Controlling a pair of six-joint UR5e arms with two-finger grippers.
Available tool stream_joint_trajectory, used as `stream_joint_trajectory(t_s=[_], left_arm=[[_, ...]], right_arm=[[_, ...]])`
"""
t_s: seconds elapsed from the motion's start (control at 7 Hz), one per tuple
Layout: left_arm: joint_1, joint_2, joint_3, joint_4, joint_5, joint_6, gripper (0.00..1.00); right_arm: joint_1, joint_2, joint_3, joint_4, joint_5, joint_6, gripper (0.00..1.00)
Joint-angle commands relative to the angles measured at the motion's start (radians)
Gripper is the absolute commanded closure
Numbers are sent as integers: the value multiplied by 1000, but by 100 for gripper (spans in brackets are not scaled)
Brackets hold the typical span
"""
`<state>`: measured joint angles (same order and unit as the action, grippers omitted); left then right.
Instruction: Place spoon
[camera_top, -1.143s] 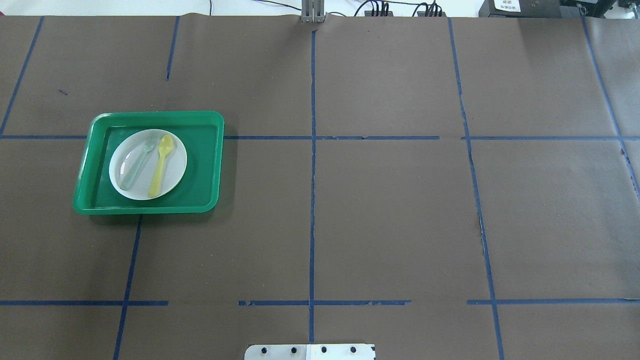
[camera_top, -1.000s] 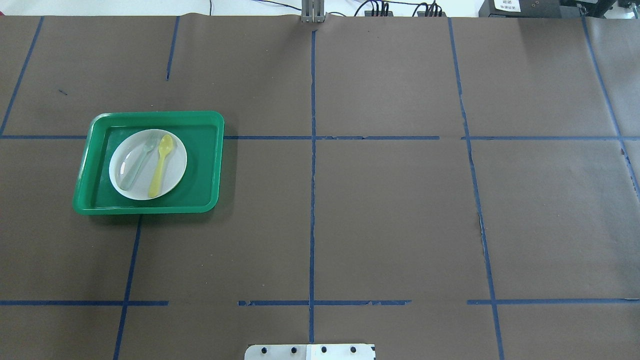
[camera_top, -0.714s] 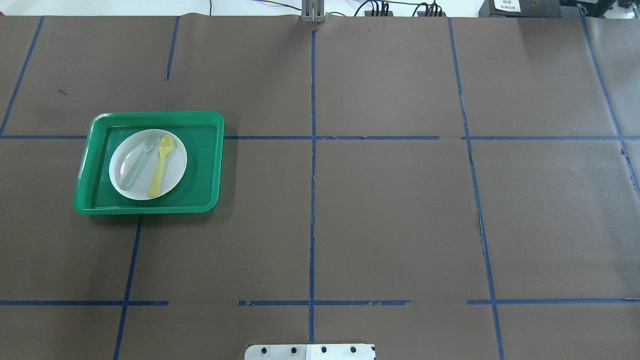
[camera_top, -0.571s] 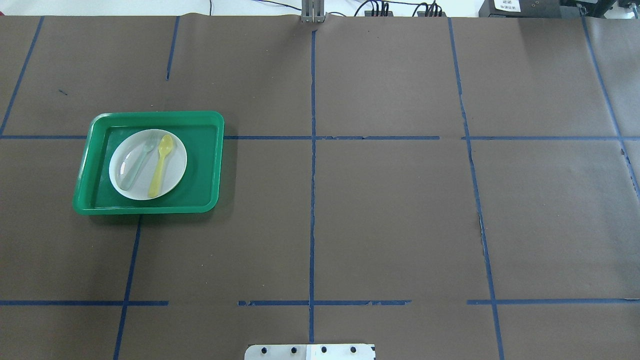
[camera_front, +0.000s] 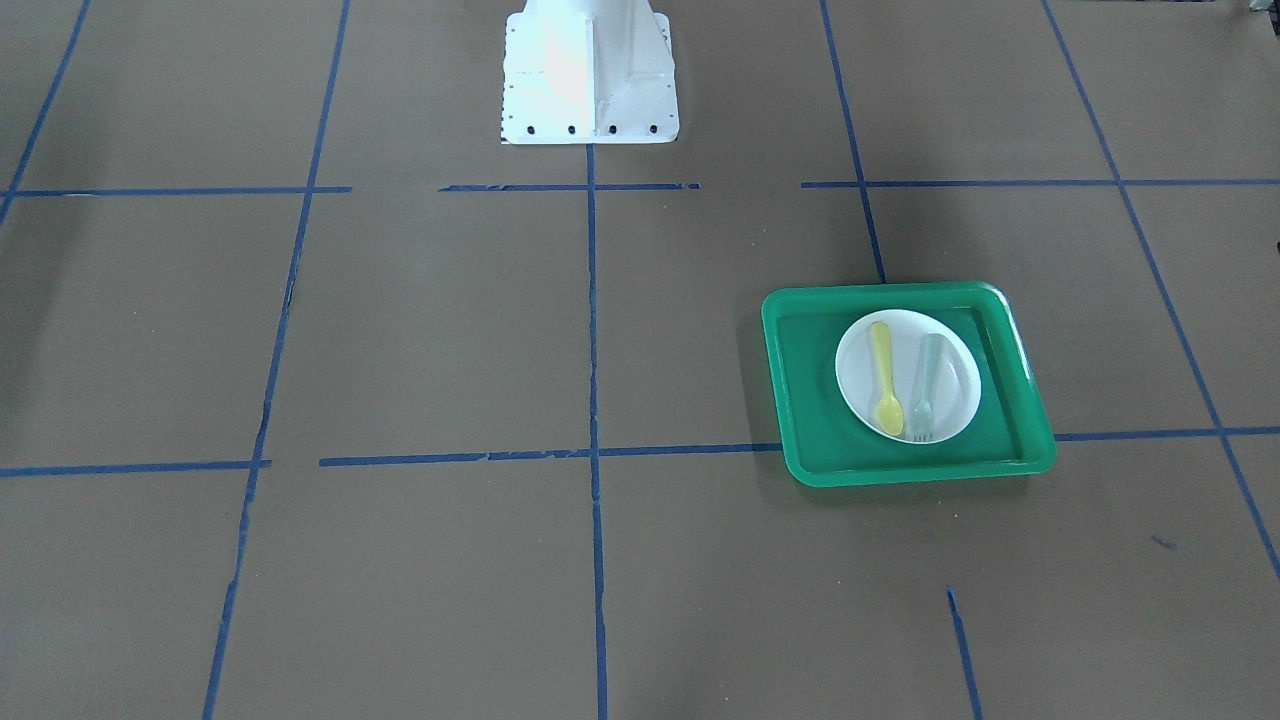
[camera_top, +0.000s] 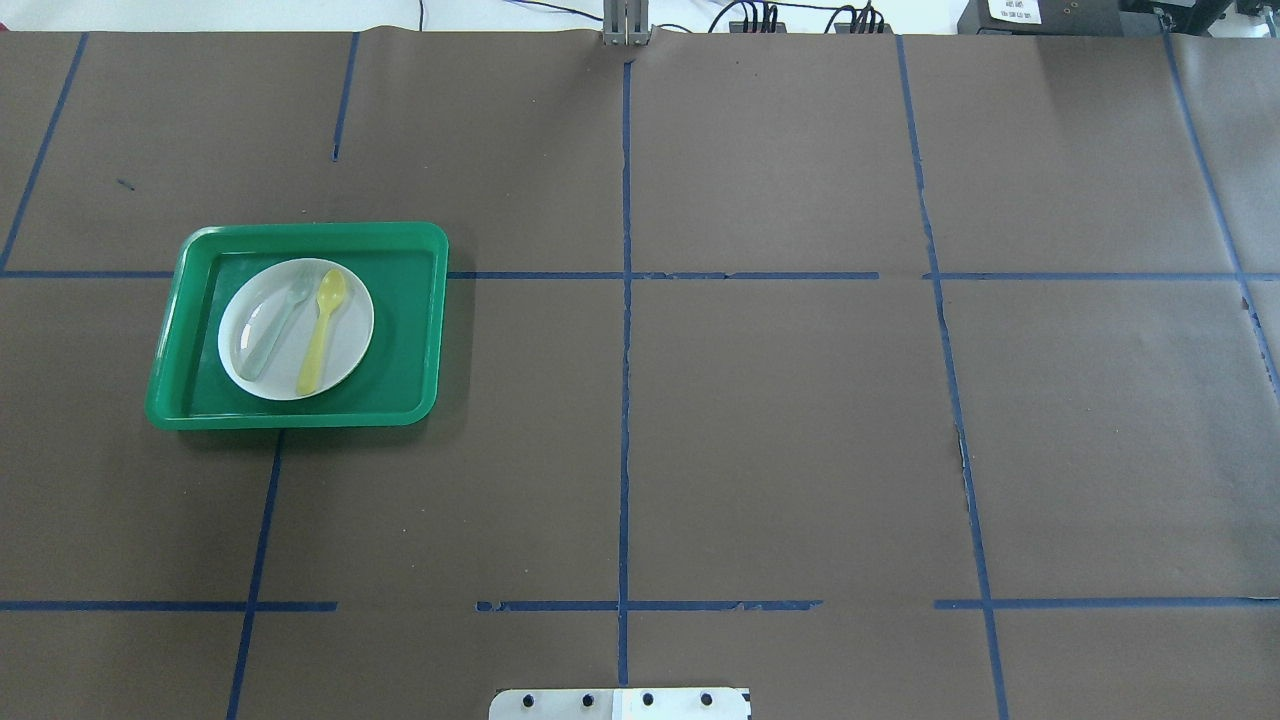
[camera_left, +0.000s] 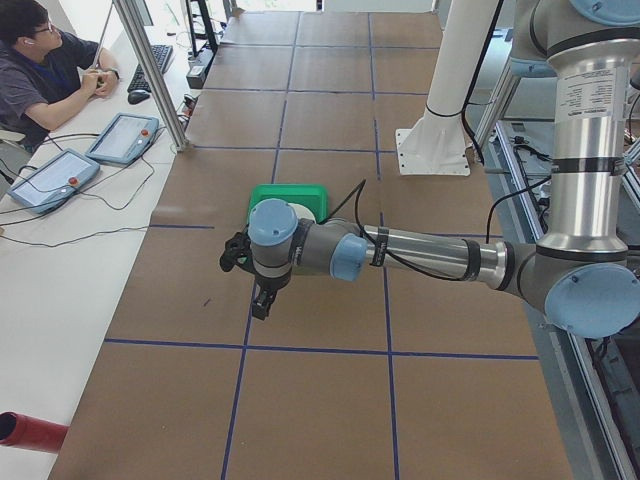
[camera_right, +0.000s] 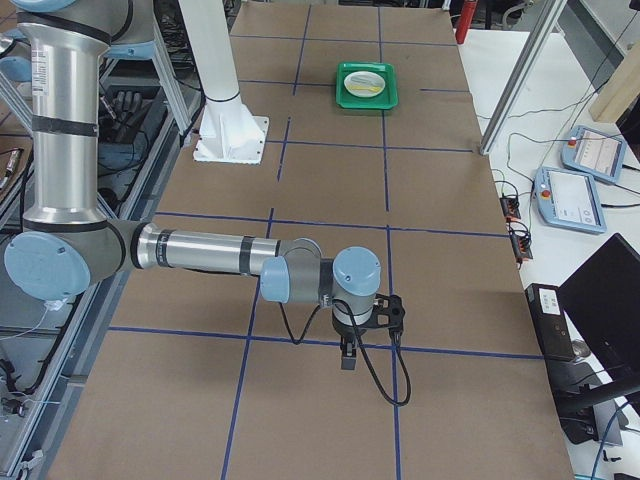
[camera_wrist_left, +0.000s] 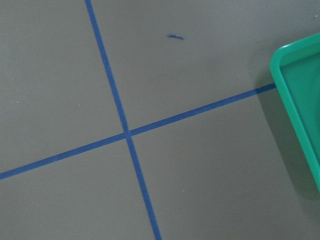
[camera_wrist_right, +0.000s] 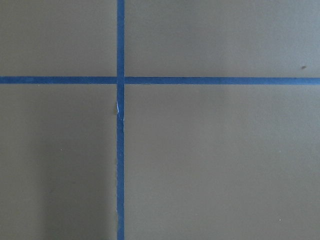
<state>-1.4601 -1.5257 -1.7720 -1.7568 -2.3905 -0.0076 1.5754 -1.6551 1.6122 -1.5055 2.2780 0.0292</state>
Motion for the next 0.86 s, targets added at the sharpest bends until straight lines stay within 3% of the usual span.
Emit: stream_joint_trajectory(t_s=[0.0, 0.29, 0.71], left_arm=[[160, -36, -55, -113, 11, -287, 0], [344, -120, -38, -194, 175, -534, 0], [522, -238, 31, -199, 267, -725, 0]], right_arm=[[0, 0, 0, 1, 0, 0, 0], [0, 0, 0, 1, 0, 0, 0], [0, 0, 0, 1, 0, 0, 0]])
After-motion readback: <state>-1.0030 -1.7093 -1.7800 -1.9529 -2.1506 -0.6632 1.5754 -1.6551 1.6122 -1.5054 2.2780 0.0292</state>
